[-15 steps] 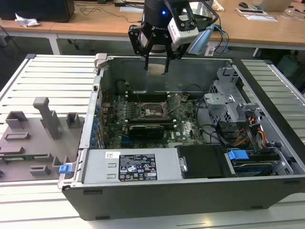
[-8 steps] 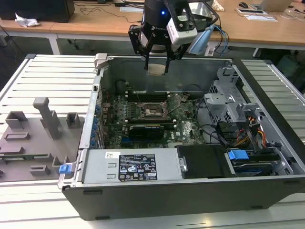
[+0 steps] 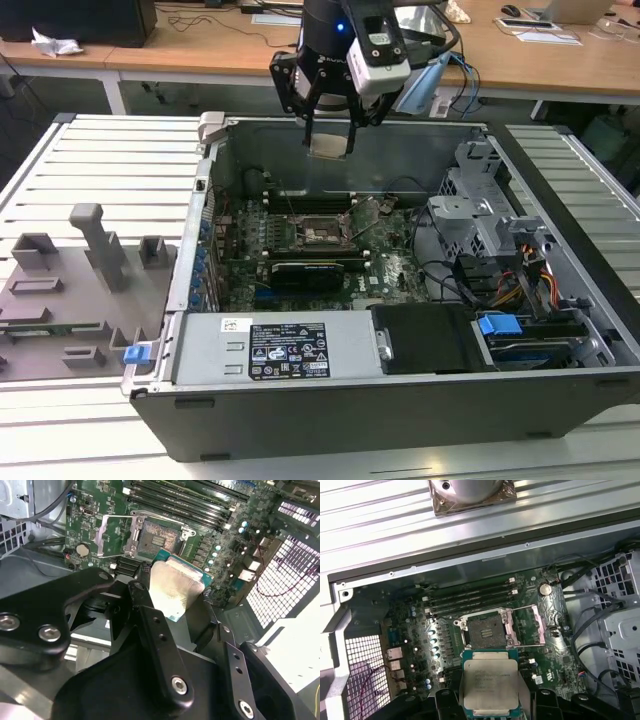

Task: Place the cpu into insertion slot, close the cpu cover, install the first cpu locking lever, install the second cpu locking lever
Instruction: 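Place the cpu into insertion slot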

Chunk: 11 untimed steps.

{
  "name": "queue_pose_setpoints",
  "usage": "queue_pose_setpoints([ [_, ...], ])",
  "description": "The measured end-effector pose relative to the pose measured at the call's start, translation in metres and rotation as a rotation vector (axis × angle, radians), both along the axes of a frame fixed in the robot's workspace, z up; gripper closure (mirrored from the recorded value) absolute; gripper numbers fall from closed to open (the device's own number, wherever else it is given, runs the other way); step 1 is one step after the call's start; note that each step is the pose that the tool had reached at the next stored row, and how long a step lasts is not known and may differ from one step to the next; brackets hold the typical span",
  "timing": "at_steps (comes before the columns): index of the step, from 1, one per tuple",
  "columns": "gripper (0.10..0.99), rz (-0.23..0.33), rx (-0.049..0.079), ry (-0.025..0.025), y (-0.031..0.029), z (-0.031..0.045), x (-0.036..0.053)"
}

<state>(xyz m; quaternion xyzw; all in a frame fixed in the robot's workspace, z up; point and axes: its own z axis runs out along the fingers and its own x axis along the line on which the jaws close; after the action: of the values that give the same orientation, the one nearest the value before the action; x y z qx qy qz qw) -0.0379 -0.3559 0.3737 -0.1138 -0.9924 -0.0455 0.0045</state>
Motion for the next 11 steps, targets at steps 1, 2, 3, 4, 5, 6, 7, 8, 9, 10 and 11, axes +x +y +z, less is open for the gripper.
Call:
queue_pose_setpoints([
  [1, 0.557, -0.008, 0.000, 0.0000, 0.0000, 0.0000, 0.0000],
  [2, 0.557, -0.024, 0.000, 0.0001, 0.0000, -0.0001, 0.0000],
  [3, 0.557, -0.042, 0.000, 0.0001, 0.0000, -0.0002, 0.0000],
  [4, 0.557, -0.054, 0.000, 0.0001, 0.0000, -0.0003, 0.0000],
  [5, 0.557, -0.062, 0.000, 0.0001, 0.0000, -0.0003, 0.0000],
  [6, 0.557, -0.072, 0.000, 0.0000, 0.0000, -0.0004, 0.0000],
  [7, 0.557, -0.080, 0.000, 0.0000, 0.0000, -0.0004, 0.0000],
  [8, 0.557, -0.093, 0.000, 0.0000, 0.0000, -0.0005, 0.0000],
  [9, 0.557, -0.109, 0.000, 0.0001, 0.0000, -0.0006, 0.0000],
  [10, 0.557, -0.120, 0.000, 0.0001, 0.0000, -0.0007, 0.0000],
  [11, 0.557, -0.131, 0.000, 0.0000, 0.0000, -0.0007, 0.0000],
])
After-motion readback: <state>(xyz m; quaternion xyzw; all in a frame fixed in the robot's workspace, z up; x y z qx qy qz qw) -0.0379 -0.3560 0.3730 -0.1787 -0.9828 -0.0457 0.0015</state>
